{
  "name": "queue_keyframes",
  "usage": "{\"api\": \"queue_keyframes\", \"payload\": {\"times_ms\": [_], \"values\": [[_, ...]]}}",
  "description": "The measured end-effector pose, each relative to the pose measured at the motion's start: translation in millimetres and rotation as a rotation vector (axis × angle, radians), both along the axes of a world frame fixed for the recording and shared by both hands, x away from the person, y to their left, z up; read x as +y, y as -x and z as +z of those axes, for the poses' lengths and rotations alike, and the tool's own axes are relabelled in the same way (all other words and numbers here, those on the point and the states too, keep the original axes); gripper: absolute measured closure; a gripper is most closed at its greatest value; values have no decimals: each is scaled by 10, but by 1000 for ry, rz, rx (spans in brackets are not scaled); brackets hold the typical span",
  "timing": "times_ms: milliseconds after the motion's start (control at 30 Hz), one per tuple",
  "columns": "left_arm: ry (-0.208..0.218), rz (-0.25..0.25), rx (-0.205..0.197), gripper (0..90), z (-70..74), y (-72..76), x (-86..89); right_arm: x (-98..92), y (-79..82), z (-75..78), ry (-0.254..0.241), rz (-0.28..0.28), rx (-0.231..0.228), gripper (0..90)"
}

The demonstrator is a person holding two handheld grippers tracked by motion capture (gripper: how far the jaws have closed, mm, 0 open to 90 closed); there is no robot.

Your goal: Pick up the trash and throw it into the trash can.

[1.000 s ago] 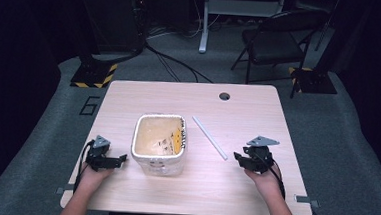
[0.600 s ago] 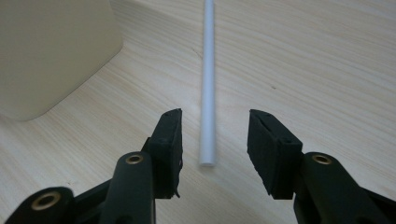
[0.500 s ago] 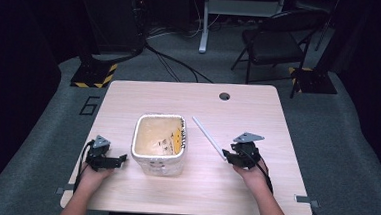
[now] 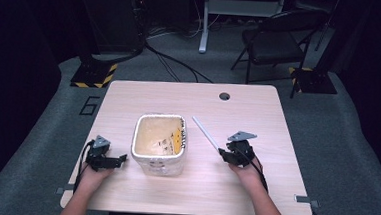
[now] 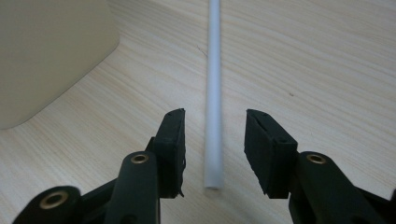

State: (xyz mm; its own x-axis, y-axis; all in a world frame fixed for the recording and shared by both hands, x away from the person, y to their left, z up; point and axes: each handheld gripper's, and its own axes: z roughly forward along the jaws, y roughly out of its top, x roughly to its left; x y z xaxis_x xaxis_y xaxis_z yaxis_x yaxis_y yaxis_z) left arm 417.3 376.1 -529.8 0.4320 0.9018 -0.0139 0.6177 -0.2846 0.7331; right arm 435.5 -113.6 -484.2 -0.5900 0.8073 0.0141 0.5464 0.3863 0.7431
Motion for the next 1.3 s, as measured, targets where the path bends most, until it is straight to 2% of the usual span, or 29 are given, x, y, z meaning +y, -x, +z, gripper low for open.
{"api": "queue_keyframes", "payload": {"times_ms": [233,333,433,633,1033,1300], "values": [[0,0,0,95,0,0,0,27,-30,-32,2,7,-11,585],[0,0,0,95,0,0,0,73,-57,-57,-26,-5,1,555],[0,0,0,95,0,0,0,107,-65,-70,-24,2,-1,544],[0,0,0,95,0,0,0,183,-84,-109,2,13,-5,533],[0,0,0,95,0,0,0,223,-164,-196,20,-16,-1,575],[-1,0,0,95,0,-2,1,292,-203,-264,61,2,-21,596]]}}
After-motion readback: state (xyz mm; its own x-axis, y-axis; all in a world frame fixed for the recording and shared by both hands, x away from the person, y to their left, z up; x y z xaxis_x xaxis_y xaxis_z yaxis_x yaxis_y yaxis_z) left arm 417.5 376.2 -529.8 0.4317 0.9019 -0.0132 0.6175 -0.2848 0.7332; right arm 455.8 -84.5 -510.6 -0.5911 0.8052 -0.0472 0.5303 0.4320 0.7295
